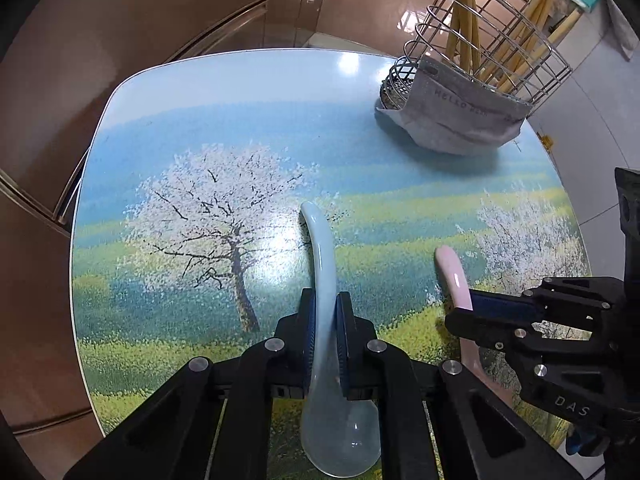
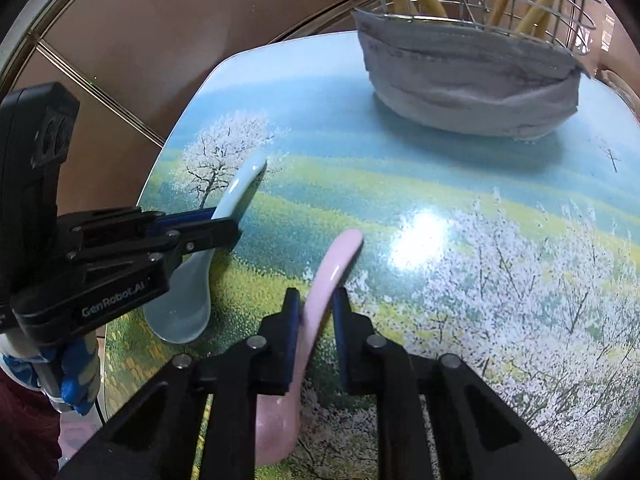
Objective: Organize utensils
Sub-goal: 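Close the right tool on the pink spoon handle while the left tool holds the blue spoon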
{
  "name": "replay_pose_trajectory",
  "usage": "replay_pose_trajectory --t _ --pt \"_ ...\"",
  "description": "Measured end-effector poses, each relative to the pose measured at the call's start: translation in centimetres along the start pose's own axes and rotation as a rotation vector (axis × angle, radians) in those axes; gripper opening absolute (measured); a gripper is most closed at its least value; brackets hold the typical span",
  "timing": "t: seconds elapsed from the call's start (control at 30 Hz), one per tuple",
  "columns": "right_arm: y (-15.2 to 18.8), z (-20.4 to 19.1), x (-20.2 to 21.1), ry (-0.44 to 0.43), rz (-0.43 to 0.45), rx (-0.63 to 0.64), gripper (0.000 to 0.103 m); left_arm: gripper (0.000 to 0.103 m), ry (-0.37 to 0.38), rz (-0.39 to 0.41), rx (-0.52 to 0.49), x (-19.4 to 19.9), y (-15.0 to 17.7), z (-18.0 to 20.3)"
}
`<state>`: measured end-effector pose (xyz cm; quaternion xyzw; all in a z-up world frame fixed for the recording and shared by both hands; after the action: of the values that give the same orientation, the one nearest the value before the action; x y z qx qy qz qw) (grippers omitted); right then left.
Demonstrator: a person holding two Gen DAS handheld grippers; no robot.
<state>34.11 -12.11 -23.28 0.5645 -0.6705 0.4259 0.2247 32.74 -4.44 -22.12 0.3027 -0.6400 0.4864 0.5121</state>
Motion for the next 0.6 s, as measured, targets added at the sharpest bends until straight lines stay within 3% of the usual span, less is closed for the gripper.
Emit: replay_pose_trajectory --t 0.2,0.6 --pt "1.0 -0.6 1.0 -0.026 0.053 0.021 0.009 0.009 0.021 0.091 0.022 2.2 0.9 -0.6" --pt "6.3 -3.0 8.2 -0.066 0.278 0.147 0.007 0.009 -0.005 0.261 0.041 8.1 4.2 1.6"
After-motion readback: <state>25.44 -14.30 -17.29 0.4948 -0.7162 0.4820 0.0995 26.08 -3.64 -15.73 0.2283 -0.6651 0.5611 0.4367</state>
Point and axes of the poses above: each gripper's, at about its wrist camera, not at the fingertips, and x roughly against the way its jaws point, z to its right, y to its underside, the point moved 3 cm from there along -x, roughly the way its jaws point, and after that the axes turned 13 degrees about -y, right-handed, at the moved point
